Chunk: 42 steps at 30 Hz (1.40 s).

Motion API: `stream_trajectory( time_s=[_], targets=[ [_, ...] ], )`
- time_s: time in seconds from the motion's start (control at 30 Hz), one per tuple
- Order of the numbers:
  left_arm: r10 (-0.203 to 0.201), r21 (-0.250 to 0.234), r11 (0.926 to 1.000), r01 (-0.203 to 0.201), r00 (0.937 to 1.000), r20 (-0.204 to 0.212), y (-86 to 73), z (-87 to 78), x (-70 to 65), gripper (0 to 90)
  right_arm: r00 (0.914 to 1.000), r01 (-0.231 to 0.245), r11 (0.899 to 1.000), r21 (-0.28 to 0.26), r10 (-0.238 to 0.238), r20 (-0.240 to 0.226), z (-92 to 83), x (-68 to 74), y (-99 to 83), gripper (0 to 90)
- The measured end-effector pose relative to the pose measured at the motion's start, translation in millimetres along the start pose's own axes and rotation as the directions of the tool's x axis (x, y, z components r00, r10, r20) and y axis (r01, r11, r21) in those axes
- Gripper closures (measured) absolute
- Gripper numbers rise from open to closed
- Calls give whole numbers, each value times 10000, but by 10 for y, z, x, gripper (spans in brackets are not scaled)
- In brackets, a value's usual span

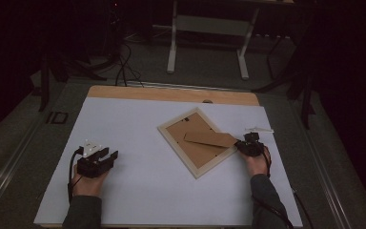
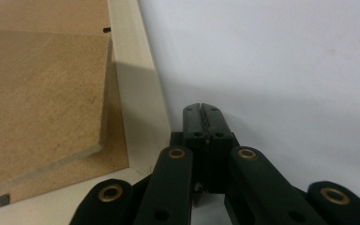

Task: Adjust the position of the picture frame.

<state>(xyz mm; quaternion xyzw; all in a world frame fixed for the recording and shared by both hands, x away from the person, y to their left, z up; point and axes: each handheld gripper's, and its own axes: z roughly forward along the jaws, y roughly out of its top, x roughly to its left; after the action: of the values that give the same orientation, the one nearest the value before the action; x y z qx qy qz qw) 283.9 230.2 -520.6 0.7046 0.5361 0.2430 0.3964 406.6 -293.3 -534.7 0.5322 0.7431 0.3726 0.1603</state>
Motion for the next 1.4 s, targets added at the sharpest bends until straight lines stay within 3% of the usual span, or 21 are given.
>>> stream_trajectory(
  time_s=[0.13,0.27,0.33,0.5,0.63,1.13,1.4],
  targets=[
    [52,31,10000,-52,10000,4,0,3,-15,641,9996,-68,10000,-21,67,-280,-29,1,-39,898],
    [389,233,9990,-389,9992,-33,2,18,-58,696,9991,-57,10000,-26,56,-432,-50,26,-70,898],
    [234,184,9995,-239,9993,284,7,14,-61,728,9988,-40,10000,-45,38,-490,-60,40,-89,898],
    [232,258,9994,-242,9990,373,11,10,-65,851,9971,-191,9998,-67,186,-744,-88,58,-133,898],
    [96,271,9996,-111,9985,534,13,9,-61,900,9957,-262,9996,-43,257,-887,-108,73,-159,898],
    [344,447,9983,-376,9969,706,34,40,-188,900,9941,61,9998,179,-41,-1086,-228,133,-261,898],
    [827,521,9947,-884,9913,1020,65,108,-383,900,9931,388,9988,299,-352,-1118,-249,219,-281,898]
  ],
)
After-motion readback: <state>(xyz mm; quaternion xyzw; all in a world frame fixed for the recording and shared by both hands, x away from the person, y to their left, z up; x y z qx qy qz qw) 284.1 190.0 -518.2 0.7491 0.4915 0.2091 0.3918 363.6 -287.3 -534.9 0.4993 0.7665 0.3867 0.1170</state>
